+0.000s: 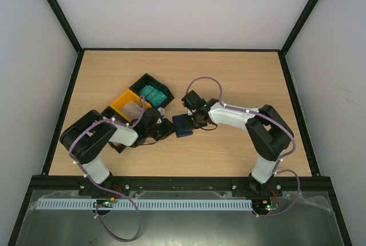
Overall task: Put the credit cards into the card holder
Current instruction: Close the card holder at the center of the board.
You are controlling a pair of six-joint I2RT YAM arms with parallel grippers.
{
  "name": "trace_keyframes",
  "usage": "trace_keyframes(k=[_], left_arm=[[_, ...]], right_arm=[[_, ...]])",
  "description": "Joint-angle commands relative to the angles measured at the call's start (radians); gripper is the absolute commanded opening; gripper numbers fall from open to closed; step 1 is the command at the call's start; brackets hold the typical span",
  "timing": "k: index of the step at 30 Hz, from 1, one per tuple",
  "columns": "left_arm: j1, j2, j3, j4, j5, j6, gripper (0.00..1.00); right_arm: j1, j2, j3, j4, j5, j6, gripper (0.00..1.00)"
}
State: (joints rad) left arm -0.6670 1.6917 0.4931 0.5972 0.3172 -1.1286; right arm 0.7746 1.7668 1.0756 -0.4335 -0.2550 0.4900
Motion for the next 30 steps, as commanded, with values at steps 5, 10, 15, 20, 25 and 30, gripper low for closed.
trace_keyframes(k=[5, 10, 15, 20, 25, 30], left_arm=[[-0.004, 0.037, 0.007, -0.153, -0.063, 0.037, 0.15], [-0.007, 0.036, 0.009, -0.165, -0.069, 0.046, 0.15], [-0.011, 0.036, 0.013, -0.166, -0.067, 0.048, 0.15], [-0.013, 0.038, 0.012, -0.167, -0.066, 0.053, 0.15], [-0.013, 0.039, 0.013, -0.167, -0.064, 0.056, 0.15], [-0.012, 0.044, 0.017, -0.166, -0.063, 0.056, 0.15]], right_arm=[[-0.037, -0.051, -0.061, 0.036, -0.105, 0.029, 0.02], [-0.089, -0.072, -0.090, 0.117, -0.176, 0.053, 0.02], [-0.134, -0.078, -0.129, 0.180, -0.281, 0.026, 0.02], [-0.170, -0.065, -0.136, 0.201, -0.340, 0.013, 0.02], [-0.170, -0.048, -0.123, 0.184, -0.320, 0.004, 0.02], [-0.169, -0.026, -0.101, 0.141, -0.272, -0.014, 0.02]])
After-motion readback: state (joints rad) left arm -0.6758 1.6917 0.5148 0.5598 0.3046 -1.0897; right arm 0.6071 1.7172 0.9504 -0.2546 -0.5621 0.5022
